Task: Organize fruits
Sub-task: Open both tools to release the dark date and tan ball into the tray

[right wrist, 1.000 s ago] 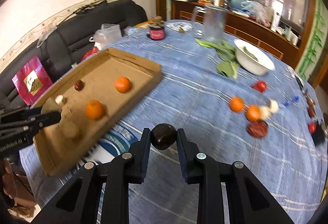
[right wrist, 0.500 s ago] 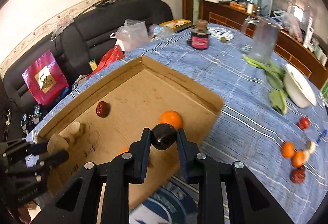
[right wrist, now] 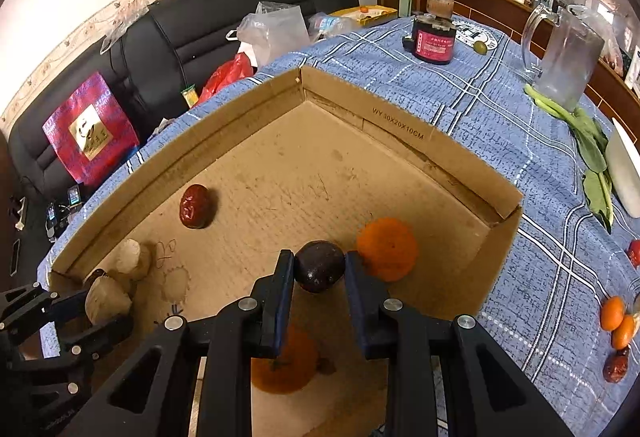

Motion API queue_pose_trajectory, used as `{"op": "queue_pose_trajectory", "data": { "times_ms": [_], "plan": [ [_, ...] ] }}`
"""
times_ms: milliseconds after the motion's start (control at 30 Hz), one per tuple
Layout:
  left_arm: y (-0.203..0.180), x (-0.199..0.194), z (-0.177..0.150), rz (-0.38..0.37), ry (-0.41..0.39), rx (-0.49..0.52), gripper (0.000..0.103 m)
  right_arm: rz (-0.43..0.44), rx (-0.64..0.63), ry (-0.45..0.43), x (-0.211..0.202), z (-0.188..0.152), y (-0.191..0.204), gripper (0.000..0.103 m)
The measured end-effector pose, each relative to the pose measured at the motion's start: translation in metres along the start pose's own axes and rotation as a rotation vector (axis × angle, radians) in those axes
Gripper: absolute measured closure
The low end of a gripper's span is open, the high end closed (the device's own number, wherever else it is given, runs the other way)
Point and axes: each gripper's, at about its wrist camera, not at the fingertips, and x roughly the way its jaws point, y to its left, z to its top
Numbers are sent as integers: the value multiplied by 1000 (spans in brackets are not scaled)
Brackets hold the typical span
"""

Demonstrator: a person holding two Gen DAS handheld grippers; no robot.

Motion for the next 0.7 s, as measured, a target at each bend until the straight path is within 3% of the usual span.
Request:
{"op": "queue_pose_trajectory", "data": {
  "times_ms": [700],
  "plan": [
    [-3,-13,-7,24,-23,6,59,-13,3,-10,-11,-8,-4,64]
  ]
}}
